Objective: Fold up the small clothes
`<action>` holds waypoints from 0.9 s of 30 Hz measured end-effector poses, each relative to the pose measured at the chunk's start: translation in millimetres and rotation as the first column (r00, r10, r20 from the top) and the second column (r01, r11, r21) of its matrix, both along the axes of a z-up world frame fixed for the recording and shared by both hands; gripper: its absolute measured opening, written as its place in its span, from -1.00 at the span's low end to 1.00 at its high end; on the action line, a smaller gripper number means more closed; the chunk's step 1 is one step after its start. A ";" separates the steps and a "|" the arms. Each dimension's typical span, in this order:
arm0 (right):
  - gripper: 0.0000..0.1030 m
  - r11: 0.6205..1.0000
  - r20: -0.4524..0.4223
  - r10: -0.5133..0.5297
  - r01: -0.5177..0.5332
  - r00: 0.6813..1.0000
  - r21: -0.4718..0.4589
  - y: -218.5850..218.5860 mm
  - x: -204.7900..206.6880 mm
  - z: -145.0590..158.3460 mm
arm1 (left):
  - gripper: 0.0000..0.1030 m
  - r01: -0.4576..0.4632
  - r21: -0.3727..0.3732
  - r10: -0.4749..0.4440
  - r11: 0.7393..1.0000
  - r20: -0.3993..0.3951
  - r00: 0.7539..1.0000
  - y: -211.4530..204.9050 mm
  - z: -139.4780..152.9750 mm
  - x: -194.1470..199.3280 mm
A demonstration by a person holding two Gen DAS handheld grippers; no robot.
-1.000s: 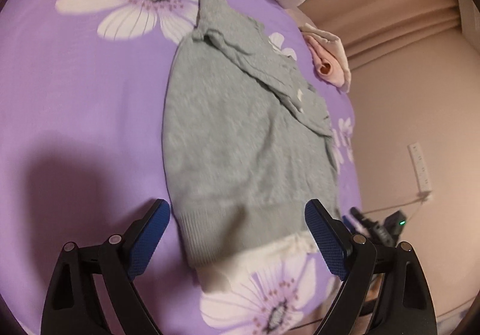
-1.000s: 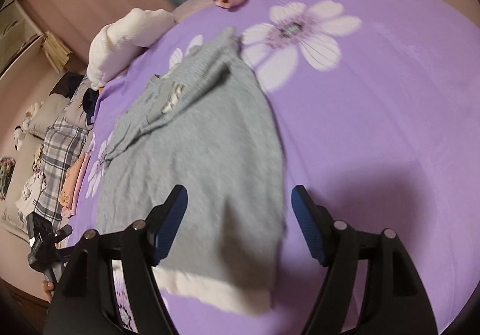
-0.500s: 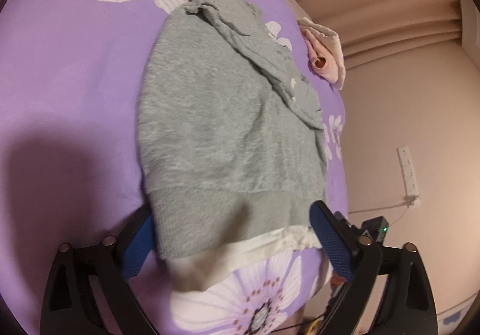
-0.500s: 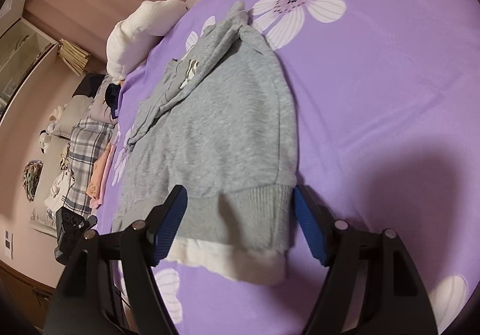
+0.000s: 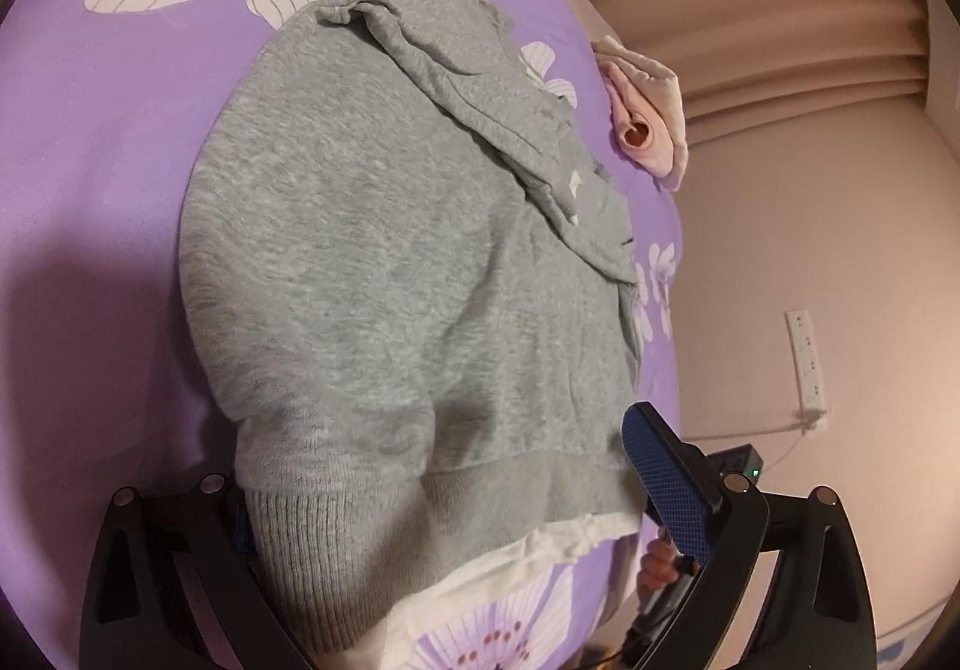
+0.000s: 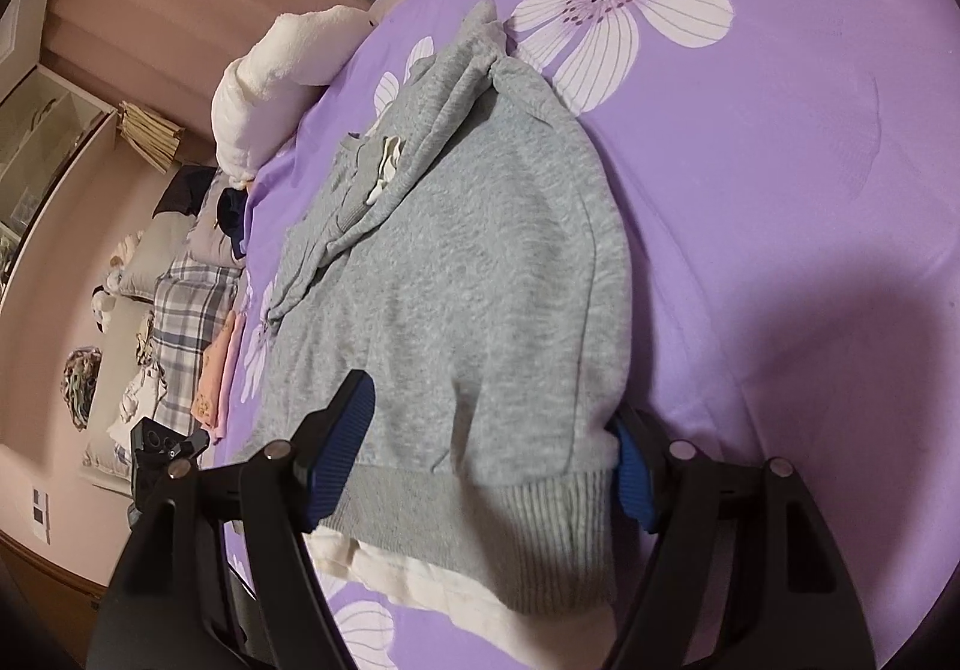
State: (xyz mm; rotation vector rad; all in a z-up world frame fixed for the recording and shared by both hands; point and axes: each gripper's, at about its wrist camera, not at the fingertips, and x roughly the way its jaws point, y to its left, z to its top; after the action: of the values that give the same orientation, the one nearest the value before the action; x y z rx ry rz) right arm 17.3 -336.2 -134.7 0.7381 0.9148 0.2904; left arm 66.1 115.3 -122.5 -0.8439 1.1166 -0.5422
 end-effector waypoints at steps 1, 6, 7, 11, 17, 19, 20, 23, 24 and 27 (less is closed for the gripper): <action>0.42 1.000 0.002 0.000 0.000 1.000 0.001 -0.1 -1.2 0.1 | 0.89 0.001 -0.002 -0.001 1.000 0.003 1.000 0.3 0.1 -1.1; 0.40 1.000 0.000 0.013 -0.013 1.000 0.020 0.5 -13.8 -1.5 | 0.89 0.004 -0.025 -0.004 1.000 0.006 1.000 3.8 -1.7 -12.4; 0.40 1.000 0.000 0.018 -0.018 1.000 0.022 1.3 -17.2 -2.0 | 0.89 0.005 -0.030 -0.004 1.000 0.007 1.000 4.8 -2.0 -16.9; 0.40 0.998 -0.001 0.047 -0.047 0.999 0.030 6.4 -30.0 -2.6 | 0.89 0.014 -0.048 -0.013 0.999 0.010 1.000 2.9 -1.4 -29.6; 0.39 0.997 -0.009 0.054 -0.054 0.998 0.056 8.9 -36.2 -4.3 | 0.89 0.005 -0.043 -0.005 0.999 0.002 1.000 1.1 -1.3 -29.5; 0.35 0.998 -0.015 0.045 -0.045 0.999 0.055 9.0 -34.4 -5.6 | 0.88 -0.016 -0.039 0.016 0.999 -0.010 1.000 2.3 -2.7 -27.0; 0.32 0.998 -0.018 0.037 -0.036 0.999 0.052 9.1 -32.7 -5.7 | 0.86 -0.028 -0.033 0.027 0.999 -0.013 1.000 2.9 -2.8 -25.3; 0.16 0.999 -0.022 0.022 -0.021 1.000 0.042 9.0 -30.2 -5.3 | 0.70 -0.049 -0.010 0.049 0.999 -0.022 0.999 4.7 -3.1 -22.6; 0.08 0.999 -0.025 0.018 -0.017 1.000 0.034 8.9 -29.8 -5.7 | 0.60 -0.052 0.000 0.052 0.999 -0.024 0.998 4.6 -3.2 -22.4; -0.07 1.000 -0.029 0.006 -0.005 1.000 0.015 7.6 -30.8 -7.3 | 0.34 -0.050 0.038 0.051 0.998 -0.034 0.998 6.3 -4.9 -23.0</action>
State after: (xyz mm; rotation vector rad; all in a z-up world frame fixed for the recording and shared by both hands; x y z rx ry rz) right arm -13.4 -328.6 -141.9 0.7553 0.9434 0.2923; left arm 43.1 121.6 -127.4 -0.8498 1.1305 -0.4648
